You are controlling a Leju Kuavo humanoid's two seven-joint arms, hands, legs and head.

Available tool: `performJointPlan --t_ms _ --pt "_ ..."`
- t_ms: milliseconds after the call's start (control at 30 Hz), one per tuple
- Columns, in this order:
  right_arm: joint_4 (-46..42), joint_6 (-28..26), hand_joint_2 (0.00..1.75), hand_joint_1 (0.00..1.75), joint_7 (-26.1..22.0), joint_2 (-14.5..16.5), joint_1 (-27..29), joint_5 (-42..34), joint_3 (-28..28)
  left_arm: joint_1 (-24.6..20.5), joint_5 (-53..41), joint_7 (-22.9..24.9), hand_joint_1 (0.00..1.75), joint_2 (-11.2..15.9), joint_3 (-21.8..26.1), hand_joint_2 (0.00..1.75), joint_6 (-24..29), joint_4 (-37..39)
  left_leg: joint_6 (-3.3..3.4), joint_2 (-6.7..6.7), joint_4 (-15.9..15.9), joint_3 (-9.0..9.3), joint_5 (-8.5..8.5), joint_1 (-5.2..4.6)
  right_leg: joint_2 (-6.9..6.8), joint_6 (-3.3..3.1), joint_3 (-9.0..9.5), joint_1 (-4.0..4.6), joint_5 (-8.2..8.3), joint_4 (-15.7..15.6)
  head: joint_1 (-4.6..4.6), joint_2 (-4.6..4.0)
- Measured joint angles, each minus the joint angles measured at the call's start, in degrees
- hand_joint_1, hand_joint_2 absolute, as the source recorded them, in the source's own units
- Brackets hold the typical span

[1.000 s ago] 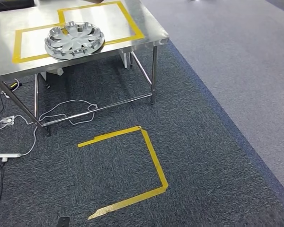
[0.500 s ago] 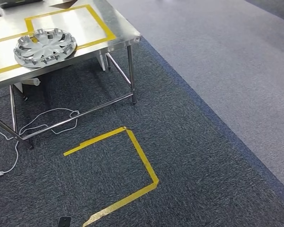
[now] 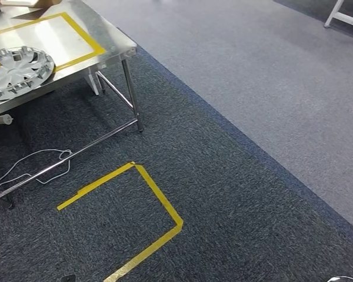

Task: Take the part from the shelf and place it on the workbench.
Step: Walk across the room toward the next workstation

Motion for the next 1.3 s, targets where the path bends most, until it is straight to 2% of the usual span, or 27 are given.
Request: performJointPlan --t_ms 67,133,200,233,267,300,367,400,433,500,567,600,667,700,733,767,800,867,900,967,1033,1100,1167,1200,1233,1267,1300 --pt "0.07 -0.04 0.00 0.00 0.20 0.11 0.34 0.27 0.23 -0.06 0.73 -0.05 0.00 -0.22 1.06 0.00 -0.24 -0.09 0.69 1.29 -0.56 0.14 0.39 0.18 -1.61 0.56 -1.18 0.05 -1.09 1.67 0.27 0.00" --pt "0.09 0.00 0.00 0.00 0.51 0.13 0.29 0.47 0.40 0.05 1.05 -0.08 0.00 -0.34 1.86 0.00 -0.30 -0.17 1.11 2.90 -0.80 0.14 0.53 0.20 -4.55 0.98 -4.22 0.09 -4.45 7.72 0.64 0.00" --pt "0.15 0.22 0.00 0.00 1.31 0.15 0.22 0.72 0.55 0.23 1.22 -0.08 0.00 -0.42 2.48 0.00 -0.35 -0.22 1.16 4.56 -0.76 0.02 0.52 0.11 -5.81 1.40 -7.50 -0.12 -7.46 14.84 0.75 0.00" --pt "0.18 0.37 0.00 0.00 1.83 0.16 0.33 0.85 0.58 0.26 1.25 -0.09 0.00 -0.47 2.72 0.00 -0.36 -0.25 1.12 5.29 -0.75 0.00 0.49 0.09 -6.04 1.56 -8.02 -0.23 -7.68 16.30 0.76 0.00" --pt "0.21 0.49 0.00 0.00 2.31 0.16 0.48 0.95 0.60 0.24 1.24 -0.08 0.00 -0.50 2.92 0.00 -0.35 -0.28 1.05 5.95 -0.74 0.01 0.45 0.09 -6.24 1.65 -7.32 -0.33 -6.84 15.47 0.79 0.00" --pt "0.22 0.60 0.00 0.00 2.69 0.16 0.61 1.03 0.60 0.22 1.20 -0.07 0.00 -0.55 3.07 0.00 -0.34 -0.30 0.94 6.56 -0.73 0.09 0.37 0.09 -6.58 1.66 -5.48 -0.39 -5.24 12.52 0.79 0.00" --pt "0.22 0.73 0.00 0.00 3.02 0.16 0.62 1.14 0.60 0.19 1.11 0.02 0.00 -0.63 3.20 0.00 -0.29 -0.36 0.50 7.66 -0.60 0.28 0.11 -0.07 -8.37 1.44 -0.72 -0.27 -2.41 4.52 0.83 0.00" --pt "0.22 0.75 0.00 0.00 3.06 0.16 0.50 1.20 0.60 0.19 1.04 0.08 0.00 -0.67 3.24 0.00 -0.22 -0.40 0.17 8.16 -0.52 0.34 0.00 -0.22 -9.12 1.15 0.96 -0.14 -1.77 1.73 0.74 0.00" --pt "0.22 0.76 0.00 0.00 3.05 0.16 0.44 1.30 0.60 0.14 0.92 0.14 0.00 -0.68 3.27 0.00 -0.15 -0.44 -0.17 8.61 -0.44 0.38 -0.07 -0.36 -9.56 0.81 1.76 0.03 -1.67 0.35 0.63 0.00" --pt "0.22 0.87 0.00 0.00 3.05 0.15 0.57 1.53 0.60 -0.04 0.63 0.17 0.00 -0.68 3.30 0.00 -0.09 -0.49 -0.86 9.39 -0.41 0.49 -0.12 -0.38 -8.87 0.02 1.83 0.20 -1.69 0.04 0.40 0.00" --pt "0.22 1.09 0.00 0.00 3.09 0.14 0.80 1.78 0.60 -0.26 0.48 -0.07 0.00 -0.68 3.30 0.00 -0.22 -0.52 -1.56 8.11 0.76 0.22 -1.25 -0.14 -8.01 -0.69 1.78 0.11 -1.43 -0.16 0.27 0.00" --pt "0.22 1.25 0.00 0.00 3.10 0.14 0.76 1.92 0.60 -0.27 0.44 -0.24 0.00 -0.67 3.30 0.00 -0.30 -0.54 -1.83 6.82 2.69 -0.54 -2.66 -0.05 -7.55 -1.04 1.84 0.03 -1.27 -0.30 0.19 0.00" --pt "0.22 1.65 0.00 0.00 3.06 0.14 0.49 2.21 0.61 -0.09 0.17 -0.42 0.00 -0.62 3.30 0.00 -0.32 -0.56 -1.97 4.53 9.63 -3.59 -6.43 0.01 -6.45 -1.49 1.64 0.14 -1.11 -0.34 0.02 0.00" --pt "0.22 1.82 0.00 0.00 2.99 0.14 0.40 2.31 0.62 0.04 0.02 -0.37 0.00 -0.60 3.30 0.00 -0.24 -0.56 -1.90 4.14 13.11 -5.24 -7.78 0.00 -5.78 -1.61 1.58 0.26 -1.07 -0.33 0.02 0.00" --pt "0.22 1.94 0.00 0.00 2.93 0.14 0.39 2.34 0.62 0.14 -0.10 -0.27 0.00 -0.57 3.30 0.00 -0.15 -0.56 -1.76 3.99 15.24 -6.33 -8.11 -0.02 -5.07 -1.69 1.55 0.39 -1.04 -0.31 0.02 0.00" --pt "0.22 2.01 0.00 0.00 2.87 0.14 0.43 2.35 0.62 0.20 -0.16 -0.18 0.00 -0.56 3.29 0.00 -0.07 -0.57 -1.56 3.88 15.38 -6.53 -7.26 -0.03 -4.35 -1.72 1.56 0.51 -1.01 -0.28 0.03 0.00" --pt "0.22 2.02 0.00 0.00 2.84 0.14 0.45 2.35 0.62 0.23 -0.21 -0.09 0.00 -0.54 3.28 0.00 -0.03 -0.58 -1.28 3.64 13.48 -5.78 -5.43 -0.06 -3.63 -1.73 1.61 0.60 -0.99 -0.25 0.03 0.00" --pt "0.23 2.08 0.00 0.00 2.80 0.18 0.38 2.35 0.62 0.26 -0.40 0.02 0.00 -0.40 3.27 0.00 0.08 -0.63 -0.45 1.62 6.57 -2.85 -1.19 -0.14 -2.30 -1.64 1.65 0.80 -0.97 -0.10 0.06 0.00" --pt "0.23 2.11 0.00 0.00 2.79 0.21 0.30 2.35 0.62 0.26 -0.56 0.06 0.00 -0.33 3.27 0.00 0.15 -0.67 -0.16 0.50 3.48 -1.55 -0.09 -0.14 -1.67 -1.50 1.48 0.85 -0.94 0.04 0.06 0.00" --pt "0.25 2.17 0.00 0.00 2.74 0.27 0.20 2.37 0.62 0.22 -0.86 0.09 0.00 -0.24 3.25 0.00 0.29 -0.73 0.12 -0.60 0.74 -0.55 0.16 -0.24 -0.62 -0.95 0.89 0.73 -0.74 0.22 0.08 0.00" --pt "0.25 2.25 0.00 0.00 2.63 0.24 0.33 2.48 0.61 0.13 -1.12 0.01 0.00 -0.36 3.21 0.00 0.28 -0.76 0.33 0.42 -0.03 -0.35 0.32 -0.19 -0.10 -0.28 0.23 0.55 -0.59 0.24 0.05 0.00" --pt "0.25 2.42 0.00 0.00 2.50 0.19 0.32 2.65 0.61 0.05 -1.28 -0.12 0.00 -0.43 3.16 0.00 0.15 -0.82 0.81 1.77 -0.86 -0.02 0.73 0.04 -2.08 0.33 -1.19 0.63 -2.17 2.63 0.36 0.00" --pt "0.25 2.65 0.00 0.00 2.27 0.16 0.02 2.72 0.61 0.07 -1.33 -0.18 0.00 -0.39 3.15 0.00 0.00 -0.88 1.09 3.31 -1.16 0.11 0.80 0.04 -4.84 0.92 -4.42 0.46 -5.76 9.25 0.69 0.00" --pt "0.25 2.79 0.00 0.00 2.10 0.16 -0.11 2.73 0.62 0.10 -1.33 -0.19 0.00 -0.38 3.15 0.00 -0.08 -0.88 1.12 4.13 -1.14 0.08 0.77 -0.01 -5.48 1.22 -6.24 0.27 -7.34 12.97 0.73 0.00" --pt "0.25 2.90 0.00 0.00 1.92 0.16 -0.15 2.75 0.62 0.09 -1.33 -0.20 0.00 -0.37 3.15 0.00 -0.15 -0.89 1.10 4.87 -1.12 0.08 0.73 -0.04 -5.80 1.48 -7.40 0.07 -8.05 15.42 0.73 0.00" --pt "0.25 2.99 0.00 0.00 1.75 0.16 -0.13 2.80 0.62 0.04 -1.33 -0.22 0.00 -0.35 3.15 0.00 -0.19 -0.90 1.03 5.57 -1.10 0.11 0.66 -0.04 -6.05 1.71 -7.55 -0.12 -7.71 15.91 0.73 0.00" --pt "0.25 3.08 0.00 0.00 1.61 0.16 -0.12 2.87 0.62 -0.03 -1.33 -0.24 0.00 -0.34 3.14 0.00 -0.21 -0.90 0.90 6.22 -1.07 0.20 0.57 -0.02 -6.41 1.86 -6.50 -0.30 -6.37 14.11 0.74 0.00"
